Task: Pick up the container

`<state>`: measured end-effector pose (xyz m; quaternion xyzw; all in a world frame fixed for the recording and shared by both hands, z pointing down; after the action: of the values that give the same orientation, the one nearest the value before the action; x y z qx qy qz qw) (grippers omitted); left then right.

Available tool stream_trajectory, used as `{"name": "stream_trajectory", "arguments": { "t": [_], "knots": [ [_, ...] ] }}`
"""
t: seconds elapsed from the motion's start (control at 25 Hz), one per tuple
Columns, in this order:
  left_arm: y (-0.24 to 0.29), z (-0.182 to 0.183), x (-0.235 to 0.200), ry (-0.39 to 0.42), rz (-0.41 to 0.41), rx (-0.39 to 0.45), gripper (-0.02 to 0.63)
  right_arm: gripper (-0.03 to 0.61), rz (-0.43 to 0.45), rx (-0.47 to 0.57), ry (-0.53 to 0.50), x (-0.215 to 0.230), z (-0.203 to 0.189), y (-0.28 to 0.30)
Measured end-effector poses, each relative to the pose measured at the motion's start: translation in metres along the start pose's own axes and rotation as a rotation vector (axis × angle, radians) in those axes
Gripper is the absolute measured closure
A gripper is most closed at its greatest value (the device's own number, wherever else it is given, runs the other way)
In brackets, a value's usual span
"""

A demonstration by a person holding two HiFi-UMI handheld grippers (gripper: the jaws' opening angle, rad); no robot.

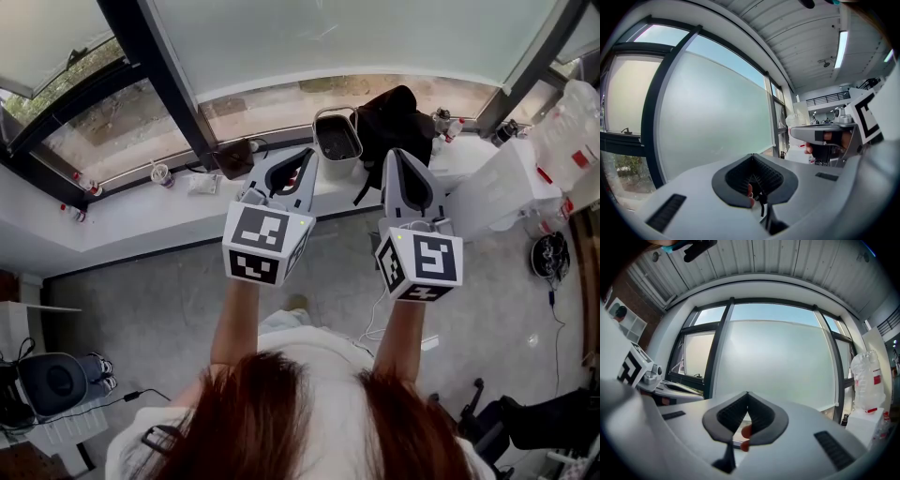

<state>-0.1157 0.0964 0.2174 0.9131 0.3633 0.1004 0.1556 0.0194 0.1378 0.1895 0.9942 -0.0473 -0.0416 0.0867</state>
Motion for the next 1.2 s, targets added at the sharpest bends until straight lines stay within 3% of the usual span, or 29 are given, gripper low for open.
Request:
{"name": "stream_trajectory", "arguments": {
  "t": [0.64,1.2],
  "knots": [
    [0.015,-0.003,-0.046,-0.005,-0.025,-0.007,0.597,0.554,-0.067,-0.041,-0.074,-0.023,0.009,0.033],
    [0.061,-0.002,-0.066,-0.012,-0.011,-0.033,0.596,0.554,-0.091,-0.059,-0.101,-0.002,-0.001,0.080]
  ]
}}
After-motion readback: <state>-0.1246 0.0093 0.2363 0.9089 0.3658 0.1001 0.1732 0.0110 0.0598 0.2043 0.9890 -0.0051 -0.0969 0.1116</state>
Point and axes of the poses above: the fingertips, and each gripper's own axes: y forward along the fingers, x to its right, z out of its top, the point moved 3 cm from there along -y, backward along the fingers, and after that the axes turned 14 degrees about -x, right-handed, at the moved point
